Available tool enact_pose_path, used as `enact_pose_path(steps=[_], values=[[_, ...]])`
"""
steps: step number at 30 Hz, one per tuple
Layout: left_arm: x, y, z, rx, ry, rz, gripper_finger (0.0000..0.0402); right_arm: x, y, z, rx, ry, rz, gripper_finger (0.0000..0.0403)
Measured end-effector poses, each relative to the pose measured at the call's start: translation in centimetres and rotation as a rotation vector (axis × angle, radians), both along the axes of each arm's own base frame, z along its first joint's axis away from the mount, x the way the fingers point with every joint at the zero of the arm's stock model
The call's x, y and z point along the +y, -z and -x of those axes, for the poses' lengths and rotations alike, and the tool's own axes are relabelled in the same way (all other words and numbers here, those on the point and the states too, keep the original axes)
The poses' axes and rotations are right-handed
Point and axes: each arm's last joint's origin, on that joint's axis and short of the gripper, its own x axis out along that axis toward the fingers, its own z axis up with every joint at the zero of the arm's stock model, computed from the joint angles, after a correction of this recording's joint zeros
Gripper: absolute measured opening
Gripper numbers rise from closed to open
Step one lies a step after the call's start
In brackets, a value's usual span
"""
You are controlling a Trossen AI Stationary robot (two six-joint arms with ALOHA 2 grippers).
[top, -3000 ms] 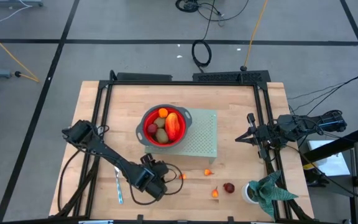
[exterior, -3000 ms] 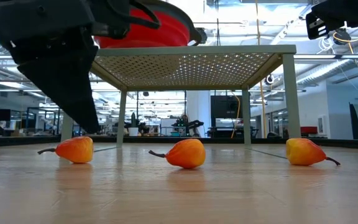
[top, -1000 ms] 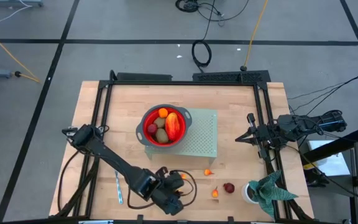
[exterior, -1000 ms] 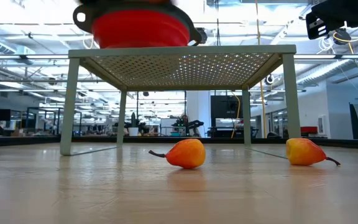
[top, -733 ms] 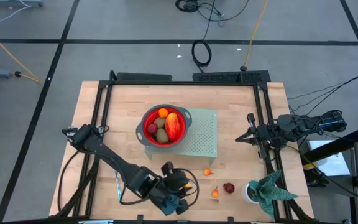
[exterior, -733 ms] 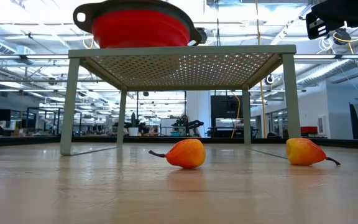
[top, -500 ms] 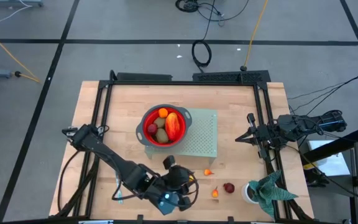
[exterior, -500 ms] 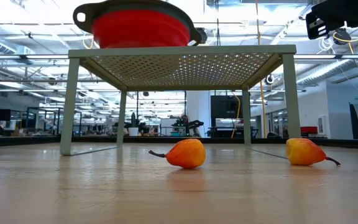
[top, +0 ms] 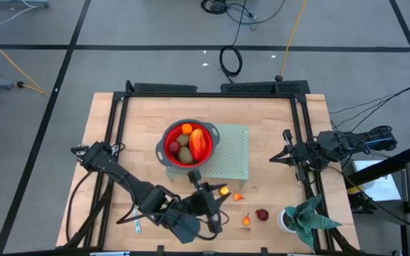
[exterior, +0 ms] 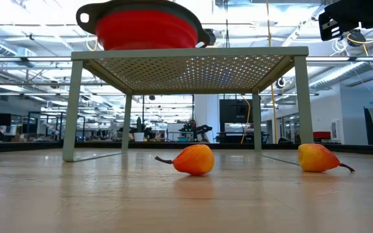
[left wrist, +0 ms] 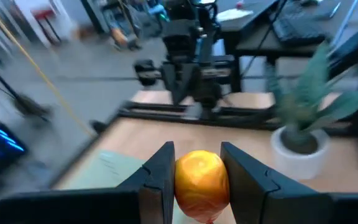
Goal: Pick & Place Fruit
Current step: Put the peach fruit into the strainer
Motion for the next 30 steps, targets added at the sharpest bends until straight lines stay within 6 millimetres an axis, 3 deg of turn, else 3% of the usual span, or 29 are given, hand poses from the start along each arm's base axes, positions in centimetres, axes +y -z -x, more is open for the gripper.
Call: enact_pose_path(steps=[8,17,30], values=[[1.3,0.1,-0.6,0.155,0.018,-0.308,0.0106,0.0,0.0,0.0,0.001,0.000,0.000,0.0004],[4.9,1.0,-1.1,0.376,-0.049,-0.502,0.0106,0.0,0.0,0.0,0.001,0.000,0.000,0.0004],[11.7,-0.4,1.6,0.581,-0.040,-0.267,0.0106,0.0,0.0,0.0,0.001,0.001,-0.003,0.0004]])
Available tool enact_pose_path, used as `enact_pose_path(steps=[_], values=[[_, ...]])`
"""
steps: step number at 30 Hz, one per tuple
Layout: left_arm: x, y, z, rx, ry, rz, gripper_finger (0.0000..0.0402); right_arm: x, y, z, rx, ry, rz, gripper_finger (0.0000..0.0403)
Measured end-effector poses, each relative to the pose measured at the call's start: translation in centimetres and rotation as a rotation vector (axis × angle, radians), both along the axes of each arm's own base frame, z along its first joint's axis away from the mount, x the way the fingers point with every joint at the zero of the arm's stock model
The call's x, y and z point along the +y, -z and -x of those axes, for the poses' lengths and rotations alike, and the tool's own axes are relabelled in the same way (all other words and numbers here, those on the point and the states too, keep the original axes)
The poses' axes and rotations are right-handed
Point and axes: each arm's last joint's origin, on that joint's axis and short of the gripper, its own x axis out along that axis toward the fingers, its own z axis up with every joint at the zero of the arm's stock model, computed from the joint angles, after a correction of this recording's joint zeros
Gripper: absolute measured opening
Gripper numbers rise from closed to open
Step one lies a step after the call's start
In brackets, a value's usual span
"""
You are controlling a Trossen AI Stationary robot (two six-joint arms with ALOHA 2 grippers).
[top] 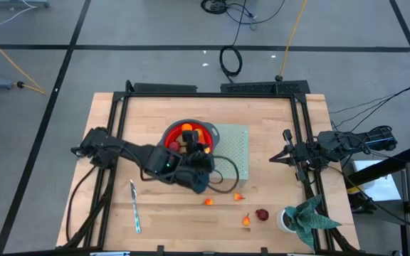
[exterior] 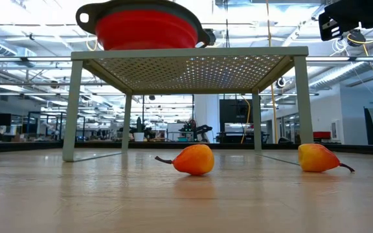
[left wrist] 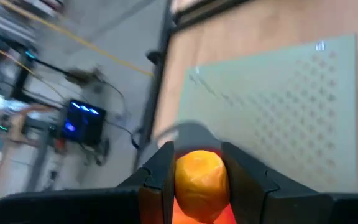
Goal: Pick & Place Fruit
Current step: Put the peach fruit into the strainer
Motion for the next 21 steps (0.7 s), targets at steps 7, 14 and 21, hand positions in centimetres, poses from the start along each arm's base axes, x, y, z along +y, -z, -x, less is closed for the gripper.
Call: enact_pose_path(steps=[7,14,21], values=[[3.0,-0.3,1.0,0.028,-0.119,0.248,0.0106,0.0,0.0,0.0,-0.001,0.000,0.000,0.0004],[5.8,0.1,1.6,0.097,-0.280,0.541,0.0106,0.0,0.0,0.0,0.000,0.000,0.000,0.0004],[8.0,0.4,1.8,0.124,-0.402,0.656,0.0106,0.0,0.0,0.0,0.001,0.000,0.000,0.0004]])
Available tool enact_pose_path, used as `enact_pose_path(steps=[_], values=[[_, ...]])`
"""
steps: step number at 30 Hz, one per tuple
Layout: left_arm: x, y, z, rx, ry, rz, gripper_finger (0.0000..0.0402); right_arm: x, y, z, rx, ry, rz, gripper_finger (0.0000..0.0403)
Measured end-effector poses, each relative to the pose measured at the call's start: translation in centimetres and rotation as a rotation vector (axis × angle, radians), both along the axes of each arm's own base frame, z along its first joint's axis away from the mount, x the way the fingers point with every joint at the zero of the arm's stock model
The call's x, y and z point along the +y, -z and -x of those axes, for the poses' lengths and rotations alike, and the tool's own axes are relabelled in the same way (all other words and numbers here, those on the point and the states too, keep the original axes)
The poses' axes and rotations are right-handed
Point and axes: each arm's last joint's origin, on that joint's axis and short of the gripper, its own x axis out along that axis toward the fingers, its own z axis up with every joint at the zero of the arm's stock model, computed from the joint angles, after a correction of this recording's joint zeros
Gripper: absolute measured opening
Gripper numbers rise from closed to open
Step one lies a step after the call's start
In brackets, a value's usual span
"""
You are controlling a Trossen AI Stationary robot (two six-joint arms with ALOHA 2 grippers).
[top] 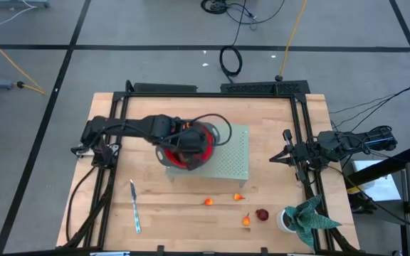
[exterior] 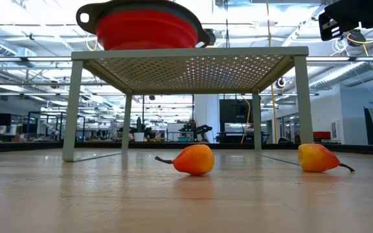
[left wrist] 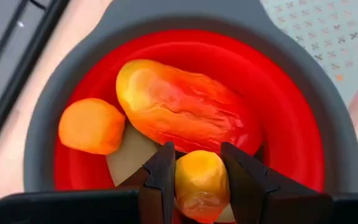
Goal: Pick & Place Fruit
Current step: Put the peach fruit into the strainer
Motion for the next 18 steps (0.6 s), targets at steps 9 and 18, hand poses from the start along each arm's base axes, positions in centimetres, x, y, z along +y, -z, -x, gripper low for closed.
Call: enact_pose_path(steps=[9,18], values=[[1.6,0.1,0.0,0.017,-0.079,0.196,0.0106,0.0,0.0,0.0,0.000,0.000,0.000,0.0004],[1.7,0.2,0.1,0.024,-0.098,0.239,0.0106,0.0,0.0,0.0,0.000,0.001,0.000,0.0004]])
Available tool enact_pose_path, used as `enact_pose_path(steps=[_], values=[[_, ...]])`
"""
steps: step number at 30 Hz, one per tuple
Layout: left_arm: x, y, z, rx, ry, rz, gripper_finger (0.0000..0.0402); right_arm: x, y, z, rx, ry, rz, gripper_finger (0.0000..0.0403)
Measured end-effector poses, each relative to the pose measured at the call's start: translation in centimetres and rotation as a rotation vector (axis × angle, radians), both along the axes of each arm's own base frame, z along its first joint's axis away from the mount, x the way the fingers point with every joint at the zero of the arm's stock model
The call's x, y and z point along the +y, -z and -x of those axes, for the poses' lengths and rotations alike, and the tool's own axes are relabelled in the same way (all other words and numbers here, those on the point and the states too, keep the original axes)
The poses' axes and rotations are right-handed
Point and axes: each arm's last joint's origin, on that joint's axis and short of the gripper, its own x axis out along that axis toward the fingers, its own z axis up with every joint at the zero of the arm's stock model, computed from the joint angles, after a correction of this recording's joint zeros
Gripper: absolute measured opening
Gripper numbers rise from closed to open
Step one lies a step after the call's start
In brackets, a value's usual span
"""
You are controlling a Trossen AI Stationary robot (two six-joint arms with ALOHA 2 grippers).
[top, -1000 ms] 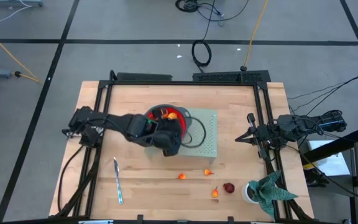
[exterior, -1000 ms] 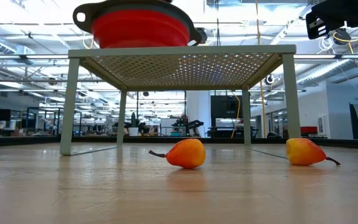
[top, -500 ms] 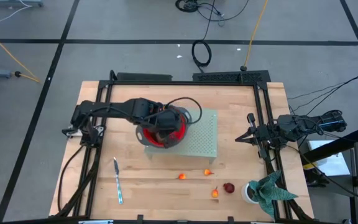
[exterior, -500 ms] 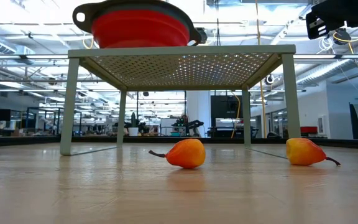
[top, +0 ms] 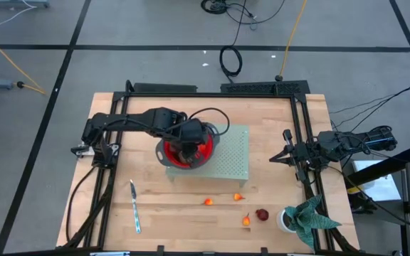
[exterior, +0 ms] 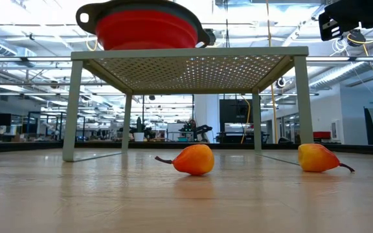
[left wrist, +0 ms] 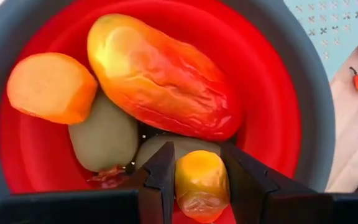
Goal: Pick & Place Fruit
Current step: Put the peach fruit into the strainer
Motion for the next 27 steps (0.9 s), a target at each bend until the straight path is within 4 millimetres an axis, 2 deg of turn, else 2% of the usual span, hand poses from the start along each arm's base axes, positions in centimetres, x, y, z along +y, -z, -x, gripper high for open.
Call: enact_pose_path(steps=[5,16,22,27], values=[[0.0,0.0,0.0,-0.002,-0.038,0.011,0.0117,0.0,0.0,0.0,0.000,0.000,0.000,0.0004],[0.0,0.0,0.0,-0.004,-0.052,0.004,0.0182,0.0,0.0,0.0,0.000,0.000,0.000,0.0004],[0.1,0.0,0.0,-0.005,-0.049,0.015,0.0201,0.0,0.0,0.0,0.000,0.000,0.000,0.0004],[-0.2,-1.8,1.6,-0.070,-0.135,0.032,0.0197,0.0,0.0,0.0,0.000,-0.001,0.000,0.0004]])
